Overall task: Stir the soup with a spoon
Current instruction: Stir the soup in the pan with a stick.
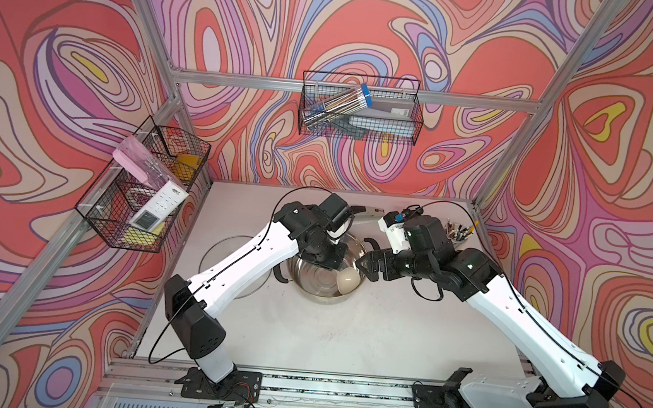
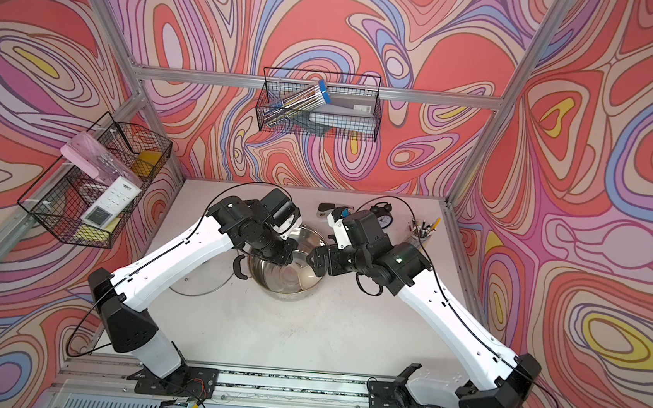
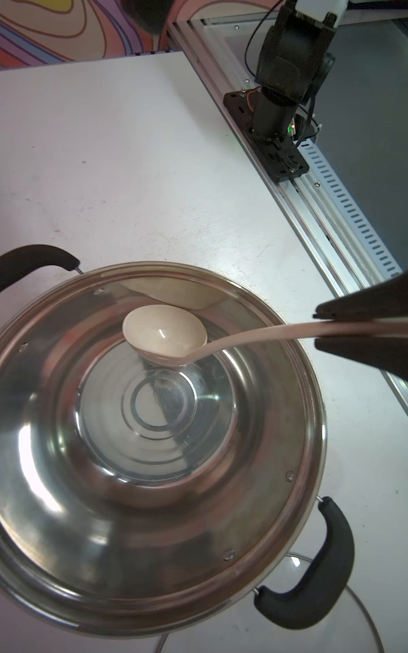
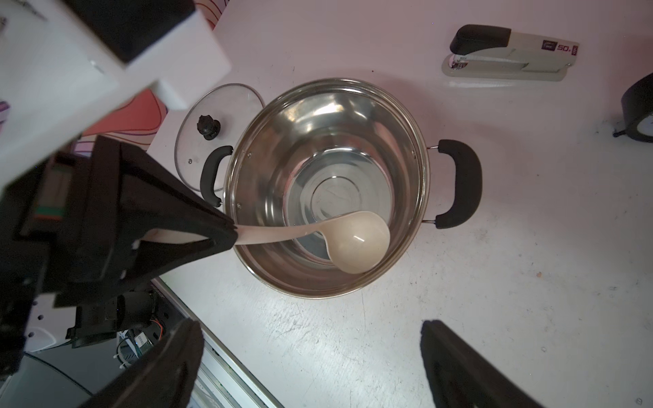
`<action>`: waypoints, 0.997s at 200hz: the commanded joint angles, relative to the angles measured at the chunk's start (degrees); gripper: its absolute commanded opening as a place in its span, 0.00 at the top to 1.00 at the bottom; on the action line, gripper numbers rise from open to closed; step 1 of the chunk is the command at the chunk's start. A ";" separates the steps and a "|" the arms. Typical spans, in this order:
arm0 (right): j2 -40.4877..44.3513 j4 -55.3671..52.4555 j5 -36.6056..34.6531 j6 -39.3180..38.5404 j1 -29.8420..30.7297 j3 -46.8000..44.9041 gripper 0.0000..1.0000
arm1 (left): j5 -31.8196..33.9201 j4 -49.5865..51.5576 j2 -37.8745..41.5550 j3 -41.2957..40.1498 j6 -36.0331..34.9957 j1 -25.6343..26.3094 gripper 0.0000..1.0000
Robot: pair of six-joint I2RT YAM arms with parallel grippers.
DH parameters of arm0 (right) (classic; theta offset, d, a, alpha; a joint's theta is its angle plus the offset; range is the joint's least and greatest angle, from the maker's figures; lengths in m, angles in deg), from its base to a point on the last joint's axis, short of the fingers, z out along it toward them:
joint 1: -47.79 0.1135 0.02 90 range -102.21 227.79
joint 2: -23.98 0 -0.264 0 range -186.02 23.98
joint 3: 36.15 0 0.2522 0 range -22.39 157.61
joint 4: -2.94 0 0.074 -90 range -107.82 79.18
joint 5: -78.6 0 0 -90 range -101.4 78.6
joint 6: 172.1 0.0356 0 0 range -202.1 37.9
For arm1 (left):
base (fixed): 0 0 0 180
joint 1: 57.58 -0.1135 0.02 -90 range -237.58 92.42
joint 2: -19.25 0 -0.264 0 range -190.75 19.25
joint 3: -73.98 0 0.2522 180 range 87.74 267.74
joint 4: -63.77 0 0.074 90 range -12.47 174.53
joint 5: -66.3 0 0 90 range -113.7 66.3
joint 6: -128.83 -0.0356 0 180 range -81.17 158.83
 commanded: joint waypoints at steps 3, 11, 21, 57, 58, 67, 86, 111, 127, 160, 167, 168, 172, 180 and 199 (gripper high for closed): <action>0.32 1.50 1.24 0.39 0.37 -0.73 0.02 | 2.25 5.82 3.43 -1.28 1.26 0.15 1.00; 0.31 1.71 1.36 0.37 0.42 -0.93 0.02 | 3.88 7.41 3.75 -1.13 1.38 0.08 1.00; 0.38 1.97 1.67 0.50 0.38 -1.26 0.02 | 5.88 9.48 3.86 -0.74 1.28 0.06 1.00; 0.50 2.07 1.79 0.37 0.46 -1.59 0.02 | 10.08 13.45 3.87 0.43 1.04 -1.92 1.00; 0.54 2.07 1.83 0.35 0.46 -1.59 0.02 | 10.10 13.47 3.88 0.37 0.97 -1.98 1.00; 0.49 1.90 1.79 0.24 0.46 -1.46 0.02 | 10.14 13.33 3.97 0.25 0.59 -3.11 1.00; 0.48 1.38 1.83 -0.02 0.46 -1.20 0.02 | 10.38 12.91 3.51 0.38 -0.43 -5.70 1.00; 1.04 0.85 1.22 -0.05 0.59 -1.20 0.02 | 10.67 11.90 1.82 1.73 -1.91 -7.99 1.00; 1.20 0.67 1.15 -0.02 0.53 -1.24 0.02 | 11.67 10.68 0.29 3.20 -3.03 -8.50 1.00; 1.60 0.05 0.18 0.02 0.55 -1.08 0.02 | 13.59 8.03 -3.64 6.79 -4.76 -9.25 1.00; 1.63 -0.11 -0.02 0.06 0.54 -1.00 0.02 | 14.04 7.52 -4.58 7.75 -5.00 -9.34 1.00; 1.69 -0.19 -0.05 0.07 0.55 -0.98 0.02 | 14.14 7.47 -4.69 7.95 -5.04 -9.34 1.00; 1.67 -0.28 -0.13 0.07 0.53 -0.91 0.02 | 14.32 7.31 -5.20 8.37 -5.14 -9.41 1.00; 1.71 -0.47 -0.37 0.06 0.47 -0.89 0.02 | 14.80 6.90 -6.28 9.62 -5.15 -9.43 1.00; 1.98 -0.83 -0.71 0.06 0.50 -0.78 0.02 | 14.57 5.39 -8.38 12.42 -5.09 -9.51 1.00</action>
